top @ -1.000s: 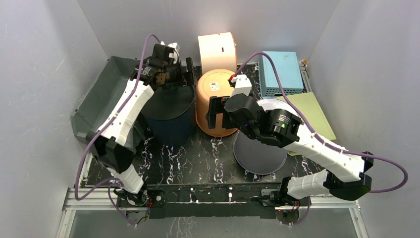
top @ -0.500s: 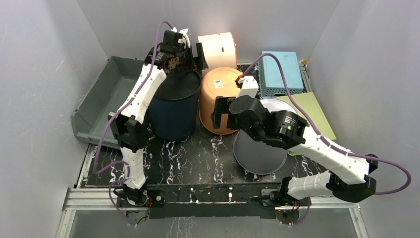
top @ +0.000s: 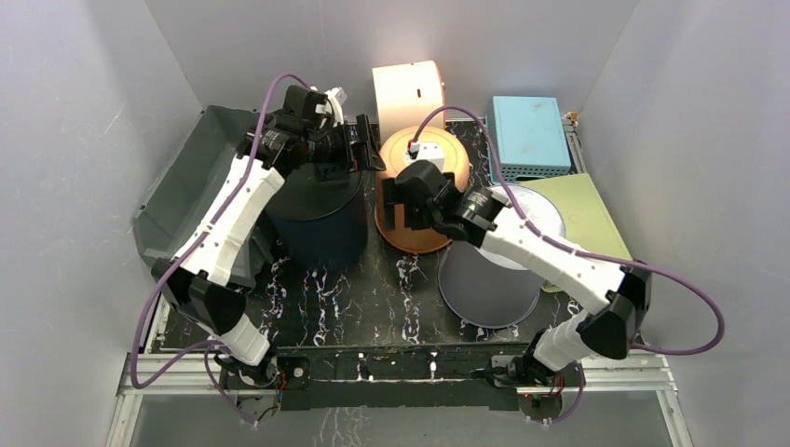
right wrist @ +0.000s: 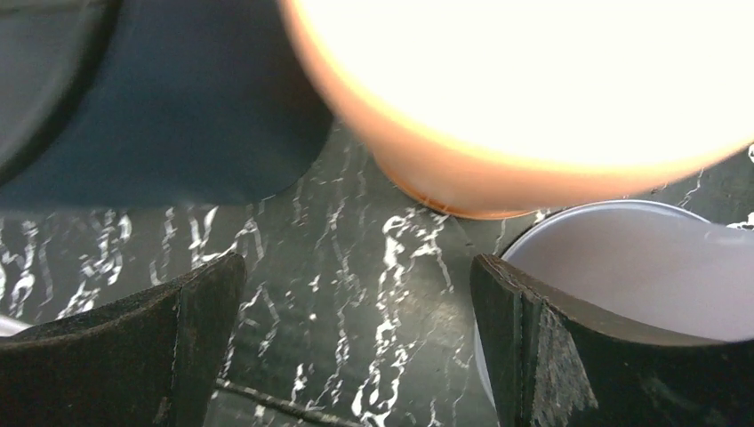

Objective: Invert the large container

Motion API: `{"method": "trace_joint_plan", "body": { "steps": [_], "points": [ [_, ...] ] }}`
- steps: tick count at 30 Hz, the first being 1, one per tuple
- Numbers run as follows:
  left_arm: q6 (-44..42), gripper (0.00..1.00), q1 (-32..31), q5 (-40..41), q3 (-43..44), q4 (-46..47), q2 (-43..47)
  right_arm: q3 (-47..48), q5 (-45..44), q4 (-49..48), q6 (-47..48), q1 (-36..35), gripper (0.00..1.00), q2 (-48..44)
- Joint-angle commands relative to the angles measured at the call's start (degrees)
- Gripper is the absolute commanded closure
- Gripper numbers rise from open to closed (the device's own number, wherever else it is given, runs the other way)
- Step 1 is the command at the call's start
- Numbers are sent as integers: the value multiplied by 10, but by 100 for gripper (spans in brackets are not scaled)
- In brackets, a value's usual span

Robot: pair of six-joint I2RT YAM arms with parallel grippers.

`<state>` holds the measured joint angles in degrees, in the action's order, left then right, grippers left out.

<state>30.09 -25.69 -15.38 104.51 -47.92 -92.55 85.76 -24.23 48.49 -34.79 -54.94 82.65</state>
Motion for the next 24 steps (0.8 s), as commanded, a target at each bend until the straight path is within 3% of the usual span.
{"method": "trace_joint_plan", "body": {
  "steps": [1,6,10,15,20,24],
  "points": [
    [0,2,0,21,95,-55,24,-5,72,-88,51,78,2,14],
    [-15,2,21,143,273,-136,-28,21,43,-73,34,161,2,47],
    [-7,2,80,182,281,-128,-28,48,21,-50,-6,205,2,60],
    [-32,2,133,293,261,-115,-32,59,78,-74,4,207,2,38],
    [-59,2,238,169,233,-106,-72,47,141,-104,13,207,2,-7],
    [-64,2,265,103,199,-115,-110,50,161,-93,15,208,2,-35]
  ]
}}
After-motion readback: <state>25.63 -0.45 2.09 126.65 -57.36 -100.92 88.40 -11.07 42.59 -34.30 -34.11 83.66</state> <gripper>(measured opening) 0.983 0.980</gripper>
